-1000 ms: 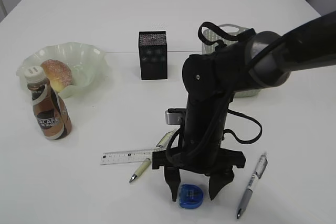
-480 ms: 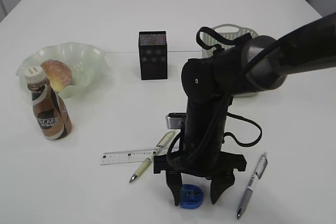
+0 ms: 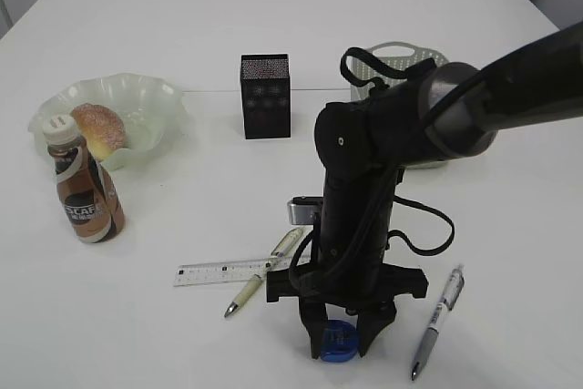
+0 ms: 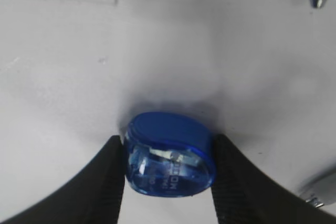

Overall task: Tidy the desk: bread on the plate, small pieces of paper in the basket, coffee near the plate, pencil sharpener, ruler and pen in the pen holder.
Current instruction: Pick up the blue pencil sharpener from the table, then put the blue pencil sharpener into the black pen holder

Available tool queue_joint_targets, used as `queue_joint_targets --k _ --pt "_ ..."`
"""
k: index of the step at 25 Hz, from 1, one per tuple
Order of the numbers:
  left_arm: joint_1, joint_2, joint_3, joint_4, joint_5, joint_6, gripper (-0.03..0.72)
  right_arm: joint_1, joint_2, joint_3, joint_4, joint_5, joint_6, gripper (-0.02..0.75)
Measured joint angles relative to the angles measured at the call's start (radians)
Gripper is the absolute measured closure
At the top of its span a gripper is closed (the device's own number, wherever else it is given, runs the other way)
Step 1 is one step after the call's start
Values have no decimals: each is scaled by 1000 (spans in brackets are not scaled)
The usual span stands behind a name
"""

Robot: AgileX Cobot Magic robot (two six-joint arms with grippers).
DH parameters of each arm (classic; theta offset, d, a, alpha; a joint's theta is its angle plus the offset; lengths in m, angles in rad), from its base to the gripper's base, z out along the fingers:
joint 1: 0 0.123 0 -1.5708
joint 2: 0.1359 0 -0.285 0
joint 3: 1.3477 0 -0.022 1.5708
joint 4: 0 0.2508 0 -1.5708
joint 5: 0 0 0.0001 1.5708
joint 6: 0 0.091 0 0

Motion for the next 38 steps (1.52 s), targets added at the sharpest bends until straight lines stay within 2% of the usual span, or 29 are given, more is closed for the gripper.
queue_joint_targets --k 3,11,18,24,30,38 --pt "0 0 0 0 0 0 218 0 0 0 0 0 0 407" --pt "0 0 0 0 0 0 218 0 7 -78 -3 60 -47 410" --pt "0 0 0 2 0 0 211 0 2 -231 -109 152 -129 411" --pt "0 0 0 2 0 0 218 0 -115 -238 -226 114 -154 412" --pt "0 0 0 2 0 0 218 0 -265 -212 -375 -50 -157 412" --pt "0 0 0 -2 0 0 218 0 -358 -19 -572 -504 -114 413"
